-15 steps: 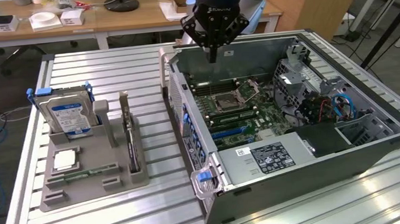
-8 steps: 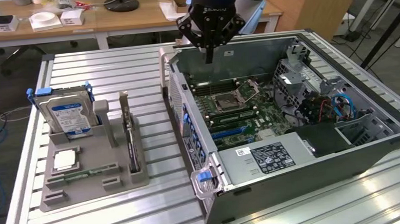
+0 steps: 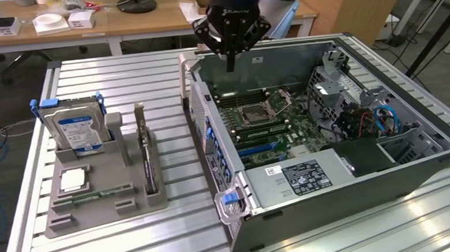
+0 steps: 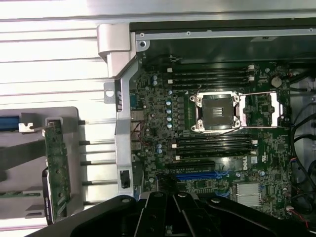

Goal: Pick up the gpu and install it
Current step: 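Reach for the gpu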

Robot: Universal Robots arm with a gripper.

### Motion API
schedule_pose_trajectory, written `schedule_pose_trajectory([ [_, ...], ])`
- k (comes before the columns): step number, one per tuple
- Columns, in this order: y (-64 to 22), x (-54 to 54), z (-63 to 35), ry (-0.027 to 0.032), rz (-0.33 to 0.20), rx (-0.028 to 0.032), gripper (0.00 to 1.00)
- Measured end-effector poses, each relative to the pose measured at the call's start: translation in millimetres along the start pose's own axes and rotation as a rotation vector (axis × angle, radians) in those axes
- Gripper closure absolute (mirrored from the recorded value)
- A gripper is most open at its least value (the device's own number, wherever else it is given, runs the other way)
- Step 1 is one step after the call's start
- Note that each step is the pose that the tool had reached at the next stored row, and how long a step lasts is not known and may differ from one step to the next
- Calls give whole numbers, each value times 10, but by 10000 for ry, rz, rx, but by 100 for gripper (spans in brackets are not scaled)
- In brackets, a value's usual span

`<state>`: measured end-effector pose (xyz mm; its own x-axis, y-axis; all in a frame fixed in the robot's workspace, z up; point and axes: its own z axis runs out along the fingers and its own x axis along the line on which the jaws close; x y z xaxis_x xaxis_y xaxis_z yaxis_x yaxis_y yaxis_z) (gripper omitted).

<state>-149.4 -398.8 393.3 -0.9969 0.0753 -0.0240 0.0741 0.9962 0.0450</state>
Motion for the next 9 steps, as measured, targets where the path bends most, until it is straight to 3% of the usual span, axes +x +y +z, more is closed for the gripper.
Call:
schedule_pose_trajectory([
  [9,-7,97,-3,0,0,0,89],
])
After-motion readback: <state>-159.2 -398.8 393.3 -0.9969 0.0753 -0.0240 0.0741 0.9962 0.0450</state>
